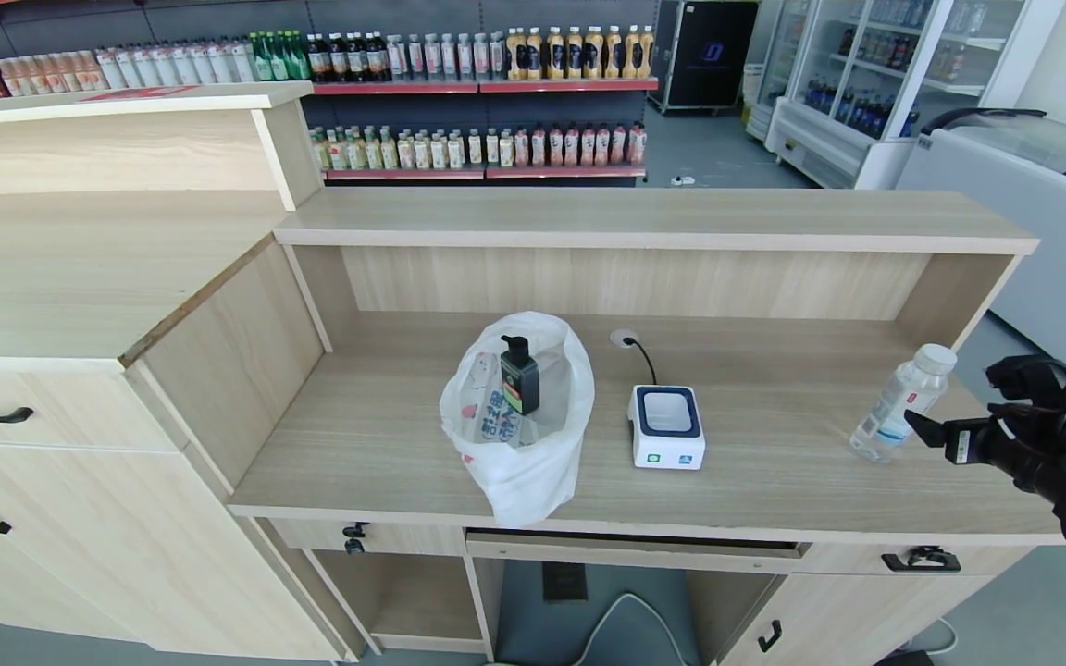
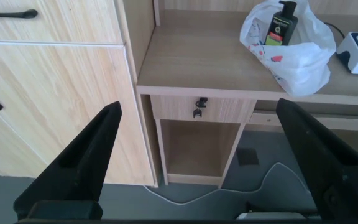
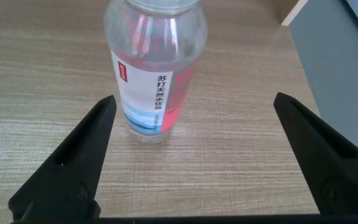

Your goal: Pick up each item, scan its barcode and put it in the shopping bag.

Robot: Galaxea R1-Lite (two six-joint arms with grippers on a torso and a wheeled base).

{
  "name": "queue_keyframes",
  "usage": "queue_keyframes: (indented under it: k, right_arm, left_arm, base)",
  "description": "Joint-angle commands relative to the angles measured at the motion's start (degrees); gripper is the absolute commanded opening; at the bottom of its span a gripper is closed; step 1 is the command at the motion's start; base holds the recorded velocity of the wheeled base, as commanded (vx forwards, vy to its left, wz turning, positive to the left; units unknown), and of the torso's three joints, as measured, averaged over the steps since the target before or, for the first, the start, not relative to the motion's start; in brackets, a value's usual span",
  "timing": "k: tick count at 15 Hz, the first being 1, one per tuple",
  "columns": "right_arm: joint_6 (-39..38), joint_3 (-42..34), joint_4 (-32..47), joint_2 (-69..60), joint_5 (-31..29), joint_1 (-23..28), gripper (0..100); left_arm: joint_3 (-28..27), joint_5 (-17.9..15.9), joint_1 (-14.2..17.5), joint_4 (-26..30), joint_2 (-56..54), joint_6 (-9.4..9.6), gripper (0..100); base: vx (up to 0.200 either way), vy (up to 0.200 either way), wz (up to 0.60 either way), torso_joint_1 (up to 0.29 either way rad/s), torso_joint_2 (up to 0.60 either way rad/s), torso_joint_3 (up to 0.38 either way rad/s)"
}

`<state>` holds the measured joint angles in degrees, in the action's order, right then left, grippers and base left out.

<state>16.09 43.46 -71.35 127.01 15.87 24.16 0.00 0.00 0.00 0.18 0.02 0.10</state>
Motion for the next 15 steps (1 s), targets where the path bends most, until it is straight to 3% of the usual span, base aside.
queue_keyframes:
  k: [1,15]
  right_arm:
    - [0.0,0.2,0.0,0.6,0.0,-0.3,100]
    - [0.0,7.8,-0.9,6.6,-0.1,-4.0,100]
  left_arm:
    - [0.0,0.0,0.0,0.0,0.0,-0.01,100]
    - [0.0,0.0,0.0,0.0,0.0,-0.01,100]
  base:
    - [0.000,0.000,0.00,0.000,0.00,0.000]
    - [0.000,0.000,0.00,0.000,0.00,0.000]
